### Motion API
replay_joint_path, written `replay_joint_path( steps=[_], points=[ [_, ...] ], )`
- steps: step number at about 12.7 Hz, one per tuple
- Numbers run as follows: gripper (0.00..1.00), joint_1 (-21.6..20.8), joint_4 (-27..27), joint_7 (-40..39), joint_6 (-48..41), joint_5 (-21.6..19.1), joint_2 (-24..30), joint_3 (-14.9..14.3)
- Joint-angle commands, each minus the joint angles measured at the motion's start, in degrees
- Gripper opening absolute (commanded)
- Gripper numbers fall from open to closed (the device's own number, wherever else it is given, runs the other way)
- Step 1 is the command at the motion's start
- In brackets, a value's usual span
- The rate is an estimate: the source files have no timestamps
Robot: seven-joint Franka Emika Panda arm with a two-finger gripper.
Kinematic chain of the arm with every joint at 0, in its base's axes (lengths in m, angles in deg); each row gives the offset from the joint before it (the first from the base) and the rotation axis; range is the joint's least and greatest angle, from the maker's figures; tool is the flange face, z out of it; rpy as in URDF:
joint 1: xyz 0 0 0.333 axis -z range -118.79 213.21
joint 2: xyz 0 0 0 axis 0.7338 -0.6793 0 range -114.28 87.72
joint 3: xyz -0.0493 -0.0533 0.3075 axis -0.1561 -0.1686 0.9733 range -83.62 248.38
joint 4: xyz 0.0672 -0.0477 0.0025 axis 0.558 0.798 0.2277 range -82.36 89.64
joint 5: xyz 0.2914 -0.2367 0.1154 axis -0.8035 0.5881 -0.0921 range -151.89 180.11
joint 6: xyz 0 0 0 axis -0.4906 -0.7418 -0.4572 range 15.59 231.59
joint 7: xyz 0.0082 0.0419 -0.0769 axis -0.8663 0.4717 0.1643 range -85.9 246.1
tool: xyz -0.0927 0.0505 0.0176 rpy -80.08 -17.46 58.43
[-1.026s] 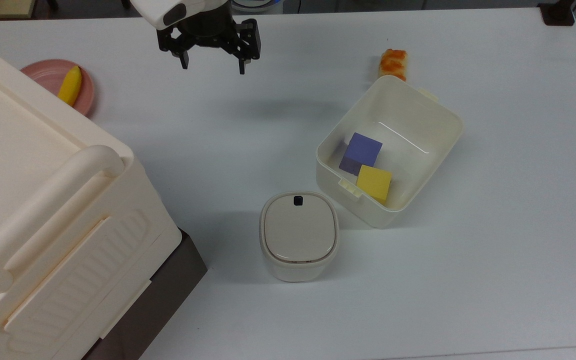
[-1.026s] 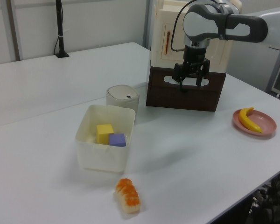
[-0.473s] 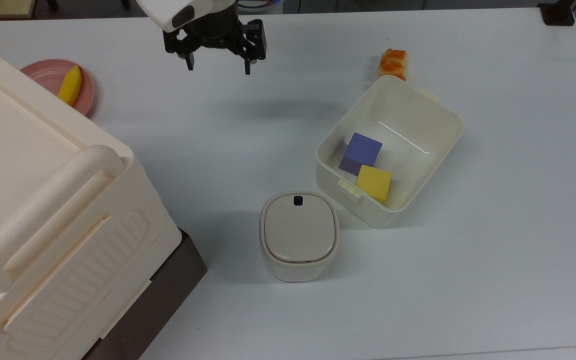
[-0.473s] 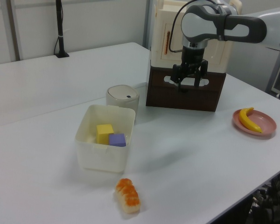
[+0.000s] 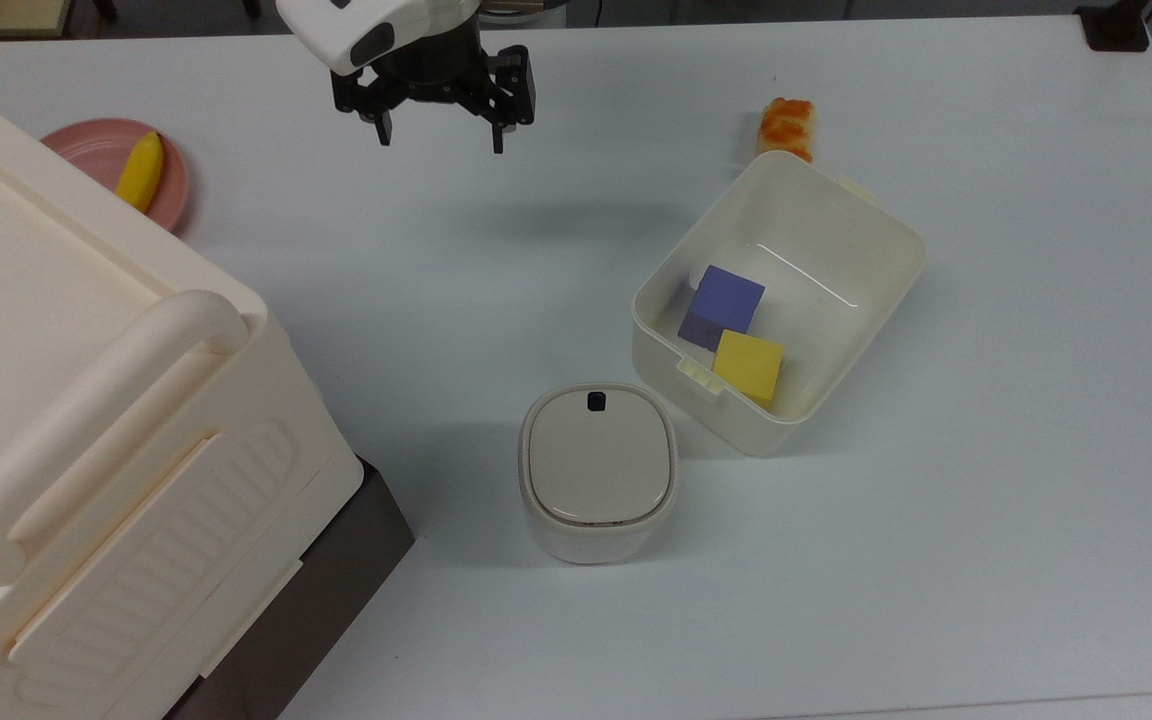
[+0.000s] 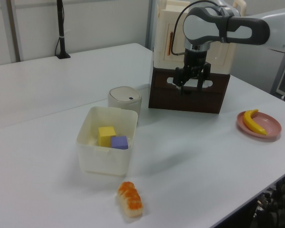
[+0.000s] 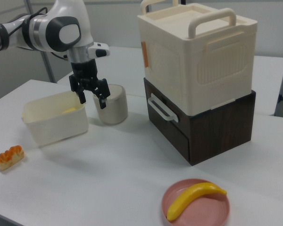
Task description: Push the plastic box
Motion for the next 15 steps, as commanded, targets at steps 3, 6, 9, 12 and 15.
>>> replay_joint_path(
  steps=[3, 6, 9, 12, 15],
  points=[
    [0.40, -0.3, 0.8, -1.0, 0.1, -0.7, 0.7, -0.2],
    [0.00, -0.4, 0.8, -1.1, 0.0, -0.7, 0.7, -0.2],
    [0.00, -0.5, 0.9, -12.3, -0.6, -0.6, 0.7, -0.2],
    [0.00, -0.6, 0.6, -29.3, -2.0, -0.6, 0.7, -0.2],
    [0.00, -3.6, 1.1, -43.1, -2.3, 0.8, 0.7, -0.4]
  ],
)
